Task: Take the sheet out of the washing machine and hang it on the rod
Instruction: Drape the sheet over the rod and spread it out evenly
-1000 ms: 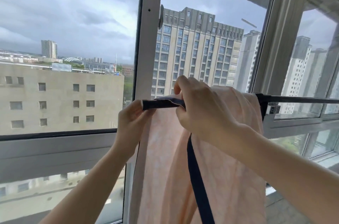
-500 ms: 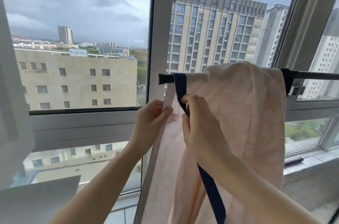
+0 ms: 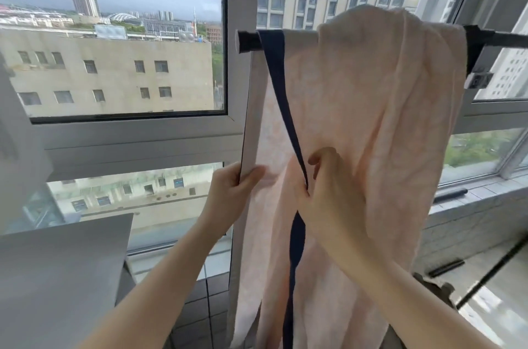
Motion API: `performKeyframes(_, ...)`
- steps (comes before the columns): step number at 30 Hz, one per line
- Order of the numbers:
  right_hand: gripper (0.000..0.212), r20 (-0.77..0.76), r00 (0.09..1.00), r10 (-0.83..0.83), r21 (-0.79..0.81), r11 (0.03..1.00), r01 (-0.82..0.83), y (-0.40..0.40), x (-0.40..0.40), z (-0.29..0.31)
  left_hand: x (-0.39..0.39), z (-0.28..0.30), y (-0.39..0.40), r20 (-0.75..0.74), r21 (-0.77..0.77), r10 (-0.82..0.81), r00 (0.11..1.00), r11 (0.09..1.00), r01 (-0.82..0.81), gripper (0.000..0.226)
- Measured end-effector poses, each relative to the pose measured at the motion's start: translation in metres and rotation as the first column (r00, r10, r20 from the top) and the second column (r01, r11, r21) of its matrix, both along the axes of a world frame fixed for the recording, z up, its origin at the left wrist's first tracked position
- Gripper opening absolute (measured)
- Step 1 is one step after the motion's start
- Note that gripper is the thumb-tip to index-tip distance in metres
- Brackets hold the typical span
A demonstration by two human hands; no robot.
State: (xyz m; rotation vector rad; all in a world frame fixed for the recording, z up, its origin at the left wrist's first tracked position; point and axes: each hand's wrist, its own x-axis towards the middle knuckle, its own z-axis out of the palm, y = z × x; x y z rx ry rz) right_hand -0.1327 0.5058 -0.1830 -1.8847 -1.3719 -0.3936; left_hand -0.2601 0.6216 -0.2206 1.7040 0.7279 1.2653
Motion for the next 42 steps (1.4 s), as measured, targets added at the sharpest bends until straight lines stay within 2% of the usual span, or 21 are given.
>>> performKeyframes(3, 0.012, 0.037, 0.998, -0.051, -0.123, 0.991, 0.055, -0.006, 0.005, -0.027, -0.002, -0.024, -0.002, -0.023, -0.054, 0.009, 1.0, 0.999, -0.01, 0.02)
performKeyframes(5, 0.012, -0.082, 0.996, 0.032, -0.15, 0.988, -0.044, -0.006, 0.003, -0.036, -0.004, -0.038, -0.004, -0.029, -0.107, -0.005, 1.0, 0.994, 0.002, 0.023)
performKeyframes(8, 0.012, -0.364, 0.89, 0.274, -0.055, 0.948, -0.314, -0.003, -0.012, -0.037, -0.008, -0.057, -0.006, -0.063, -0.151, -0.034, 0.997, 0.988, 0.024, 0.051)
performKeyframes(11, 0.005, -0.424, 0.805, 0.414, 0.061, 0.9, -0.431, 0.001, -0.031, -0.032, -0.01, -0.07, -0.008, -0.114, -0.193, -0.053, 0.992, 0.981, 0.03, 0.044)
performKeyframes(13, 0.009, -0.418, 0.784, 0.459, 0.119, 0.883, -0.454, 0.007, -0.037, -0.032, -0.013, -0.08, -0.006, -0.136, -0.206, -0.067, 0.988, 0.978, 0.038, 0.039)
performKeyframes(15, 0.014, -0.392, 0.81, 0.437, 0.084, 0.893, -0.441, 0.014, -0.039, -0.04, -0.018, -0.09, -0.004, -0.127, -0.208, -0.076, 0.989, 0.977, 0.048, 0.038)
performKeyframes(18, 0.01, -0.334, 0.886, 0.321, -0.102, 0.923, -0.372, 0.022, -0.032, -0.066, -0.026, -0.101, -0.001, -0.087, -0.207, -0.082, 0.993, 0.976, 0.063, 0.051)
performKeyframes(20, 0.022, -0.294, 0.924, 0.245, -0.21, 0.927, -0.312, 0.021, -0.029, -0.083, -0.032, -0.106, -0.002, -0.091, -0.201, -0.076, 0.993, 0.978, 0.056, 0.054)
performKeyframes(25, 0.018, -0.217, 0.964, 0.151, -0.362, 0.905, -0.224, 0.017, -0.029, -0.111, -0.042, -0.111, -0.012, -0.141, -0.151, -0.006, 0.99, 0.988, -0.016, 0.017)
performKeyframes(27, 0.016, -0.235, 0.96, 0.152, -0.391, 0.889, -0.236, 0.016, -0.03, -0.115, -0.042, -0.112, -0.017, -0.144, -0.172, -0.012, 0.989, 0.985, -0.013, 0.009)
performKeyframes(30, 0.02, -0.362, 0.914, 0.182, -0.314, 0.9, -0.304, 0.012, -0.035, -0.115, -0.038, -0.119, -0.02, -0.195, -0.178, -0.008, 0.981, 0.984, -0.027, 0.021)
performKeyframes(33, 0.016, -0.519, 0.821, 0.239, -0.088, 0.94, -0.329, 0.008, -0.04, -0.104, -0.032, -0.124, -0.017, -0.237, -0.198, -0.033, 0.971, 0.98, -0.015, 0.042)
performKeyframes(35, 0.012, -0.515, 0.806, 0.292, 0.034, 0.947, -0.321, 0.007, -0.039, -0.098, -0.026, -0.124, -0.012, -0.259, -0.23, -0.12, 0.959, 0.971, 0.059, 0.055)
performKeyframes(36, 0.011, -0.508, 0.808, 0.299, 0.064, 0.948, -0.311, 0.007, -0.037, -0.098, -0.022, -0.124, -0.01, -0.267, -0.245, -0.166, 0.949, 0.964, 0.1, 0.054)
performKeyframes(38, 0.013, -0.536, 0.797, 0.279, 0.061, 0.954, -0.294, 0.006, -0.033, -0.101, -0.011, -0.12, -0.007, -0.285, -0.264, -0.213, 0.935, 0.955, 0.137, 0.034)
performKeyframes(40, 0.037, -0.513, 0.826, 0.234, 0.02, 0.965, -0.261, 0.0, -0.027, -0.108, 0.001, -0.116, -0.005, -0.299, -0.274, -0.189, 0.935, 0.956, 0.105, 0.015)
performKeyframes(42, 0.061, -0.454, 0.873, 0.18, -0.007, 0.979, -0.205, -0.008, -0.022, -0.113, 0.007, -0.116, -0.006, -0.262, -0.316, -0.172, 0.95, 0.945, 0.084, 0.015)
